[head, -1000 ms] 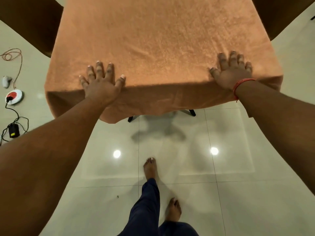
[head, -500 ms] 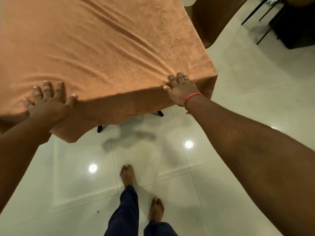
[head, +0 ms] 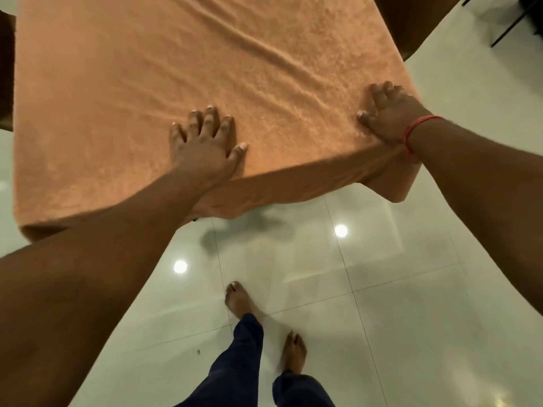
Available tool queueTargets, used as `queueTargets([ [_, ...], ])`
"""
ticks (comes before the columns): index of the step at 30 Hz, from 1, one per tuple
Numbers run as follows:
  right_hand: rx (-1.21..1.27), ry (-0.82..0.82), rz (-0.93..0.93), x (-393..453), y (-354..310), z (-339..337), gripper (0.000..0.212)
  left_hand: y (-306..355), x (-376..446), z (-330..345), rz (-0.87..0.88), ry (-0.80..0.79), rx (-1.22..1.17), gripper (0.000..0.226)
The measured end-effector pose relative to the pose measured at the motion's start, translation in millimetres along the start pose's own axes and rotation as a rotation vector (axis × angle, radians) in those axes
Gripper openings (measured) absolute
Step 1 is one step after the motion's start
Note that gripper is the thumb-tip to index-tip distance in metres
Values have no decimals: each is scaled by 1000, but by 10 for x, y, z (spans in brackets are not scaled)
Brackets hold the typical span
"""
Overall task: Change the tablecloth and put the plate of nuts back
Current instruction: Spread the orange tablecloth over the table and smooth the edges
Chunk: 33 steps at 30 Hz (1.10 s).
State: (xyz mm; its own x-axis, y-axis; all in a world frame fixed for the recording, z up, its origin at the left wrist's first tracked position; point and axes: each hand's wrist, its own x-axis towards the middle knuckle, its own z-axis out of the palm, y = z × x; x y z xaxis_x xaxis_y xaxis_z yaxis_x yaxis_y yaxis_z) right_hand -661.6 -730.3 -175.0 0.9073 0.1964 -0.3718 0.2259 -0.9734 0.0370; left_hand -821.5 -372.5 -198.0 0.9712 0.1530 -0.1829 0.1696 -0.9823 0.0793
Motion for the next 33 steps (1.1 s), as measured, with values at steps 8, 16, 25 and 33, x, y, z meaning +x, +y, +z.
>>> queueTargets([
  [8,42,56,-44,-26,122,225,78,1129,295,59,255,-27,33,71],
  [16,83,76,-106,-131,299,273,72,1467,292,224,165,-48,44,69],
  [25,80,109,-135,-319,479,353,70,1650,140,306,128,-54,83,64],
  [33,45,164,-231,-586,387,257,70,1228,-757,248,-3,-7,37,63],
])
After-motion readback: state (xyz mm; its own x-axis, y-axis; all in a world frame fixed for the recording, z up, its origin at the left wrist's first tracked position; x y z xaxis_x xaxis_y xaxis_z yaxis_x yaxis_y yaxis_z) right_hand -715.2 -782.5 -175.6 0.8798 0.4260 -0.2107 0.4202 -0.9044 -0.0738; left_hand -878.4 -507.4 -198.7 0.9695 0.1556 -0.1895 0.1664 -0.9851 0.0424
